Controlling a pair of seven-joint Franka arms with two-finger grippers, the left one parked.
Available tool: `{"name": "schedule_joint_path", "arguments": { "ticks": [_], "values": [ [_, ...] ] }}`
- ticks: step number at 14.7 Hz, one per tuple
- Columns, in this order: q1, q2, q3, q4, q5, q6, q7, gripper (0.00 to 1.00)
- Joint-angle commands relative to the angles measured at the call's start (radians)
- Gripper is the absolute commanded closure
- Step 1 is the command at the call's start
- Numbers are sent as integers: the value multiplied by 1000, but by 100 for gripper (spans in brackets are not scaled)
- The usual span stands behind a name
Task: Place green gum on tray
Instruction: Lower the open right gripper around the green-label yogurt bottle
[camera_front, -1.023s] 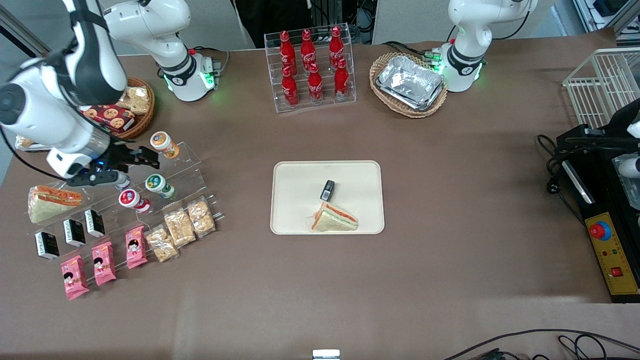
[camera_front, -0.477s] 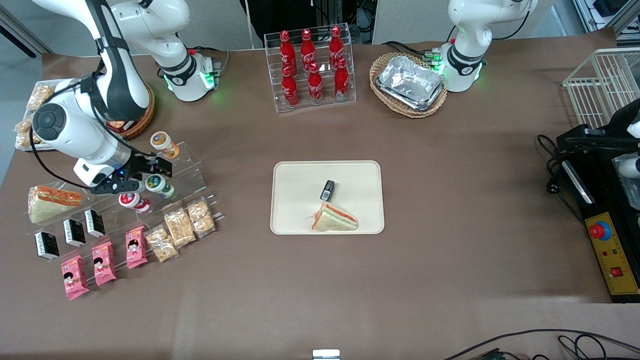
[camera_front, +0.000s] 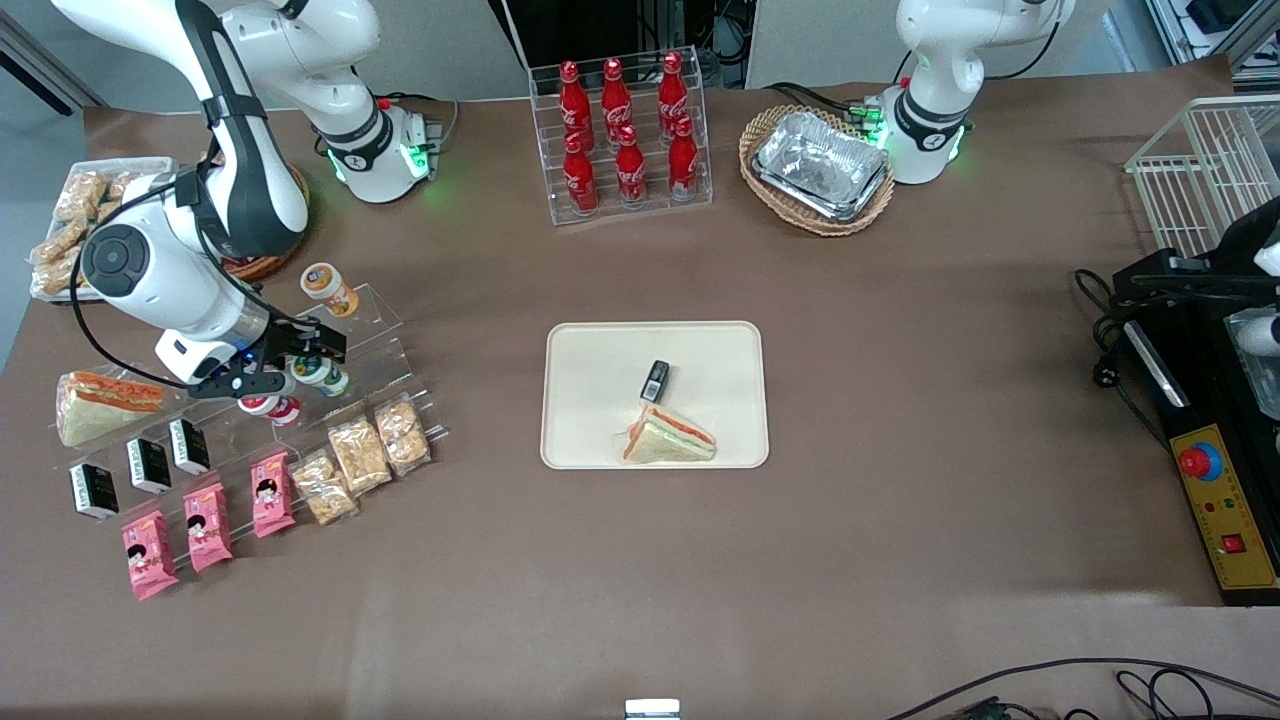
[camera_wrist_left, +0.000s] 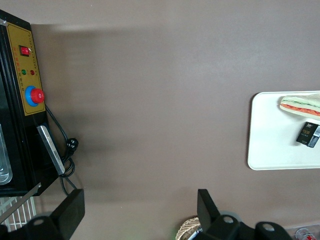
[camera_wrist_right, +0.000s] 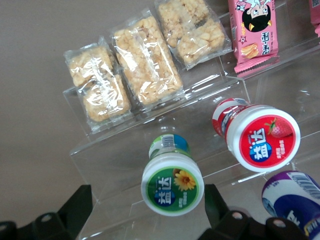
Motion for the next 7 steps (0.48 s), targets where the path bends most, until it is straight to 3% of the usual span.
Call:
{"name": "schedule_joint_path", "arguments": {
  "ticks": [1, 7],
  "values": [
    [-6, 21, 0, -10, -20, 41, 19, 0],
    [-8, 47, -2, -24, -46, 79, 19, 0]
  ]
}}
